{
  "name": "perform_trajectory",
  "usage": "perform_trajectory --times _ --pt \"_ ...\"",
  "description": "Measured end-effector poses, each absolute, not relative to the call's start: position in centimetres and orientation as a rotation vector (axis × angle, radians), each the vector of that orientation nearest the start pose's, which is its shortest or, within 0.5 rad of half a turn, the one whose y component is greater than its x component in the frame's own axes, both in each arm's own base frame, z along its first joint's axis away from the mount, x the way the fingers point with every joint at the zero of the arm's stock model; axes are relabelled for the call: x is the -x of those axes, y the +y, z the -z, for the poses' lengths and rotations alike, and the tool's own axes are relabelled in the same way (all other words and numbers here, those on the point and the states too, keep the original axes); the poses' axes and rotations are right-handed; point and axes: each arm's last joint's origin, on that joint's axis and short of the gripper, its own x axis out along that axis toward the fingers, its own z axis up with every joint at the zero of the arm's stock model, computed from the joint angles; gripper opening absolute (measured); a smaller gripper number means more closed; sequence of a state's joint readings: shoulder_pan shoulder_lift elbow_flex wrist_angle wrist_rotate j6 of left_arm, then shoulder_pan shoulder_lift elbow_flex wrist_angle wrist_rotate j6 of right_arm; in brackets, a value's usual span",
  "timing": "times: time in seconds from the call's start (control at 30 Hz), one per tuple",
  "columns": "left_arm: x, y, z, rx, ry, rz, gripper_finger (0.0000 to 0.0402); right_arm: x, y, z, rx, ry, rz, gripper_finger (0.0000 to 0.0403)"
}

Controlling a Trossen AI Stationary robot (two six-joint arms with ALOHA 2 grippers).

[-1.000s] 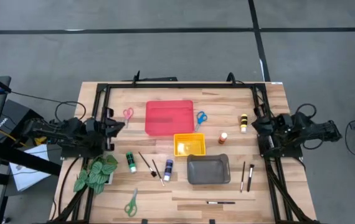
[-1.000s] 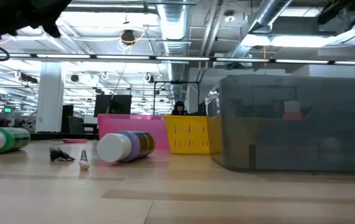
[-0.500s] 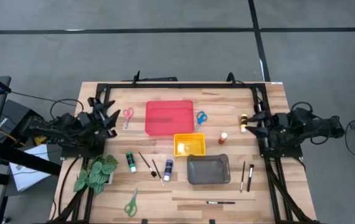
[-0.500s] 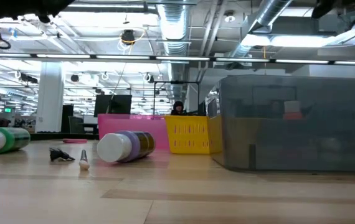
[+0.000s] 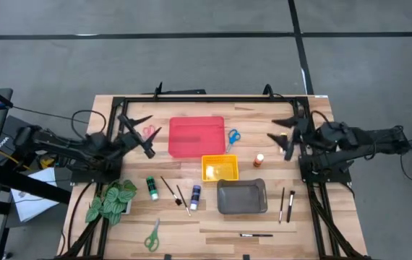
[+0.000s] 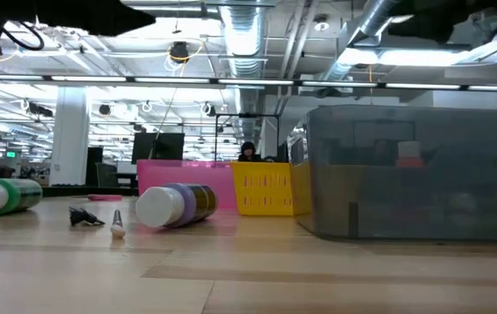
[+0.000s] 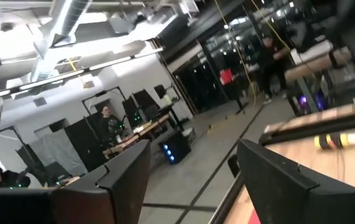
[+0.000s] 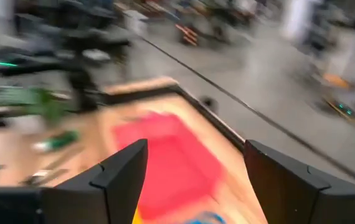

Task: Pick & Place Paint Supplies
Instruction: Put the yellow paint bottle into the yellow bin

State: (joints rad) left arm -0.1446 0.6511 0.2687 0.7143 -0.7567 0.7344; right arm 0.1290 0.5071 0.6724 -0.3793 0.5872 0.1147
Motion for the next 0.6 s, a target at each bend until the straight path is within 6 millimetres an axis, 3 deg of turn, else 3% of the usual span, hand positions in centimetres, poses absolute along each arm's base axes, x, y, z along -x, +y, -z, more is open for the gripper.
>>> perform_trajectory --times 0.17,0.33,0.47,0.6 --pt "-14.6 0.9 -25.5 -0.546 -0.018 -0.791 0.0235 -10.2 -1.4 -34.1 -0.203 0.330 0.769 0.0260" --pt "-14.6 1.7 -25.5 -0.503 -0.022 -0.848 0.0237 -10.7 -2.8 -35.0 -0.288 0.556 1.017 0.0260" --pt "-14.7 2.2 -25.2 -0.510 0.003 -0.871 0.0233 -11.1 -4.0 -34.2 -0.372 0.745 1.173 0.0260" --pt "-15.0 2.4 -25.0 -0.517 0.025 -0.882 0.0230 -11.9 -4.8 -31.5 -0.506 0.913 1.269 0.0260"
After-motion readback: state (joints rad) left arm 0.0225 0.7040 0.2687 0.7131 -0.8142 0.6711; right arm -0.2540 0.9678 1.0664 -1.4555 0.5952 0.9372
